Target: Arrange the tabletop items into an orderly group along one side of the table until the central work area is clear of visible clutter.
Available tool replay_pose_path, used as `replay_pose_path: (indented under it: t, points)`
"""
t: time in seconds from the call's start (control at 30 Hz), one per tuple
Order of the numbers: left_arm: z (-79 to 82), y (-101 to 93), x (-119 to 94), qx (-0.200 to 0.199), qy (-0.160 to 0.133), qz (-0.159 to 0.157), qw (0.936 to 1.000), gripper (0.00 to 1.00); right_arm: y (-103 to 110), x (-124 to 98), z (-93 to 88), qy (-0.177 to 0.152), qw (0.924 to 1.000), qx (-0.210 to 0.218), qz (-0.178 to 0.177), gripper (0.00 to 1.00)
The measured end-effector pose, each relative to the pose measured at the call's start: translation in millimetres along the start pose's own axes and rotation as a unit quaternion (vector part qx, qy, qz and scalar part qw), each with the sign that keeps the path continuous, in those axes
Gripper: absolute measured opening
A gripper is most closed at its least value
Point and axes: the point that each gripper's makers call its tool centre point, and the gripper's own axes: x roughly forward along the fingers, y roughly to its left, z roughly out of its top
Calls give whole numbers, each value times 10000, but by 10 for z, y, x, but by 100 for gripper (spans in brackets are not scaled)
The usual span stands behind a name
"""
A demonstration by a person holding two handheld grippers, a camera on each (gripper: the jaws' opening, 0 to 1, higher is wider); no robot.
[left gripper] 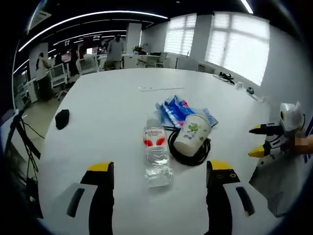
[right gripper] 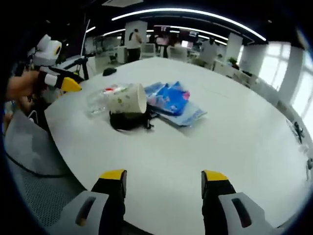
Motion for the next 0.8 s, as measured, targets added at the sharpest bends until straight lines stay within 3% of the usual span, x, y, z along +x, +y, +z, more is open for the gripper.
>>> replay_pose_path:
  t: [0.23,0.33,0.63,0.8]
  points:
    - [87,64,314,-131,311,-121,9994,78,9,-6,-22,106,9999,-108,1,61]
    - [41,2,364,-97,497,-147,9986,77,10,-7,-32,154,9998,-126,19,60]
    - [30,137,516,-188,805,-176,9964,76,3,10,-6,130,9997,-181,58,60]
    - [-53,59,552,-194,1040,-207,9942,75,-32,-6,-6,135,9998,-143,23,59]
